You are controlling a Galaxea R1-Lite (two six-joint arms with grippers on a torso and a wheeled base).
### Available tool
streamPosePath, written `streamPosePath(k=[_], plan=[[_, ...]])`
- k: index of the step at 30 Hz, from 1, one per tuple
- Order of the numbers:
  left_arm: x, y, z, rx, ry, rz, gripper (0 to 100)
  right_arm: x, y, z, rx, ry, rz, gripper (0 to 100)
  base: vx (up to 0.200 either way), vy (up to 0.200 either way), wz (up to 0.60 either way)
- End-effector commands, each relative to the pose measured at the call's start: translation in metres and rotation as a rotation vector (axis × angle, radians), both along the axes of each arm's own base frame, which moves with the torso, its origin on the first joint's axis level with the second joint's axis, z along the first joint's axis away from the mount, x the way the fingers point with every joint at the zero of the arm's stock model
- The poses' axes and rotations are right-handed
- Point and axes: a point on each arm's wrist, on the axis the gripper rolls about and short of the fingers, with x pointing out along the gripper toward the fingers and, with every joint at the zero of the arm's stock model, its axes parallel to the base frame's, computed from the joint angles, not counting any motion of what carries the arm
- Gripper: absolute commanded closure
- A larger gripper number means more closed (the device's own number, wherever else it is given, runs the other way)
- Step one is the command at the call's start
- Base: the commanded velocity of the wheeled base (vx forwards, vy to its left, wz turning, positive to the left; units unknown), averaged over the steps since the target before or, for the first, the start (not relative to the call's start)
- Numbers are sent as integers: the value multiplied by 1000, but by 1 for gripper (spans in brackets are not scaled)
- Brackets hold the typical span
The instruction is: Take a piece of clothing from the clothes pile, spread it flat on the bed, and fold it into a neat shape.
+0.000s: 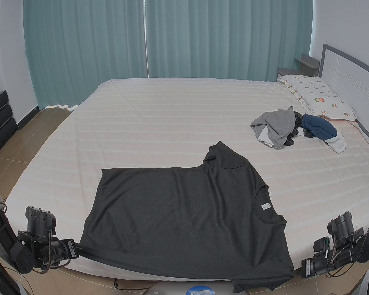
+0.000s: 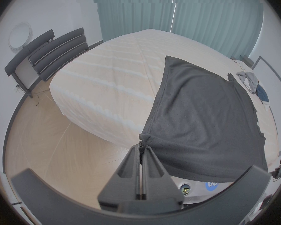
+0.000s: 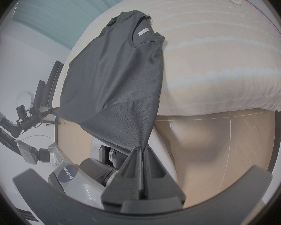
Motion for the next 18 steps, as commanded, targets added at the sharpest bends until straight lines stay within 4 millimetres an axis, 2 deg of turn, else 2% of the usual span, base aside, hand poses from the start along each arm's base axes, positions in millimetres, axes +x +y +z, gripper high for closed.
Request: streamPosePath(k=[1, 8, 18], plan=[[-6, 1, 0, 17, 13, -11, 100, -8, 3, 3, -10, -1, 26, 100, 0, 0, 0], [-6, 2, -1, 22, 19, -7, 100, -10, 4, 3, -46, 6, 25, 100, 0, 0, 0], [-10, -5, -5, 28, 71, -60, 100, -16, 0, 15, -56, -45, 4, 100, 0, 0, 0]])
